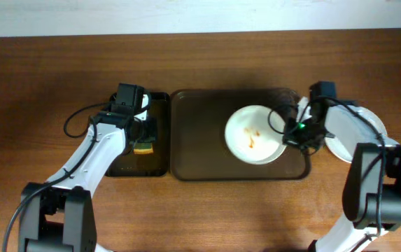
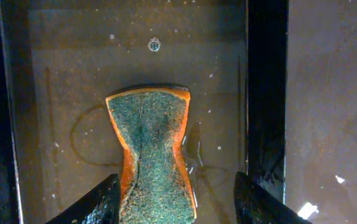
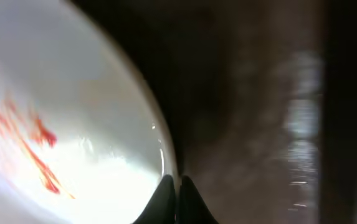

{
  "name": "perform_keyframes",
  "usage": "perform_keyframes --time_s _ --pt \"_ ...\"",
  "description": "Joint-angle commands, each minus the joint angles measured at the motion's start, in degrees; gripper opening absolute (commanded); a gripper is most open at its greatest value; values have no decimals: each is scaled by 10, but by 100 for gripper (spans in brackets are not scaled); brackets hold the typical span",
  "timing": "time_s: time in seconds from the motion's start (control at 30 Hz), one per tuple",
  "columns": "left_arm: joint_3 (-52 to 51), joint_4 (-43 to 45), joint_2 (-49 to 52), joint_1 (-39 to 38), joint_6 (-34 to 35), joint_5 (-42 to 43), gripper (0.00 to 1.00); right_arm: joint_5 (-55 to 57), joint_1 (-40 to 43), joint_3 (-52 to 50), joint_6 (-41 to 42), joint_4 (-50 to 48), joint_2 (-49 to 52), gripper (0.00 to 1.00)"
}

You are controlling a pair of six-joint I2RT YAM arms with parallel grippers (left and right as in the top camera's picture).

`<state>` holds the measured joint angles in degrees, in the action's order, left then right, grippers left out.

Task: Clean dirty plates on tray and stack at the side
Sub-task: 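Grasp the last plate rim with the right gripper and tilt it, then lift the sponge from the water with the left gripper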

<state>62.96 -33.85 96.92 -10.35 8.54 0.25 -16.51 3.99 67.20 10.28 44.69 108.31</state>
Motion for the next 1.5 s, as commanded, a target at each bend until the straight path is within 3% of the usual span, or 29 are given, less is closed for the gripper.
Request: perform_keyframes --time_s 0.0,0.1,0.33,0.57,0.6,0.67,1.0,1.17,1.23,1.47 --pt "-3 -1 -12 4 -5 11 54 7 -53 -8 29 0 8 4" --pt "-3 -2 -12 4 -5 28 57 7 -91 -8 79 -20 8 4" --pt "-5 4 1 4 -5 24 61 7 -130 -8 91 -38 8 4" --pt "-6 6 76 4 -3 -5 57 7 -130 -8 91 -35 8 4" --pt "-6 7 92 4 -3 -7 49 7 -130 -8 91 -35 8 4" --pt "-6 10 100 4 -3 -7 0 7 -130 -8 91 -35 8 4" --pt "2 -17 5 4 -3 -7 0 7 -130 -8 91 -29 8 4" --pt "-31 -11 24 4 -3 -7 22 7 -130 -8 91 -29 8 4" --pt "-31 -6 25 4 -3 -7 45 7 -130 -8 91 -29 8 4" --pt "-31 36 40 4 -3 -7 47 7 -130 -8 91 -30 8 4"
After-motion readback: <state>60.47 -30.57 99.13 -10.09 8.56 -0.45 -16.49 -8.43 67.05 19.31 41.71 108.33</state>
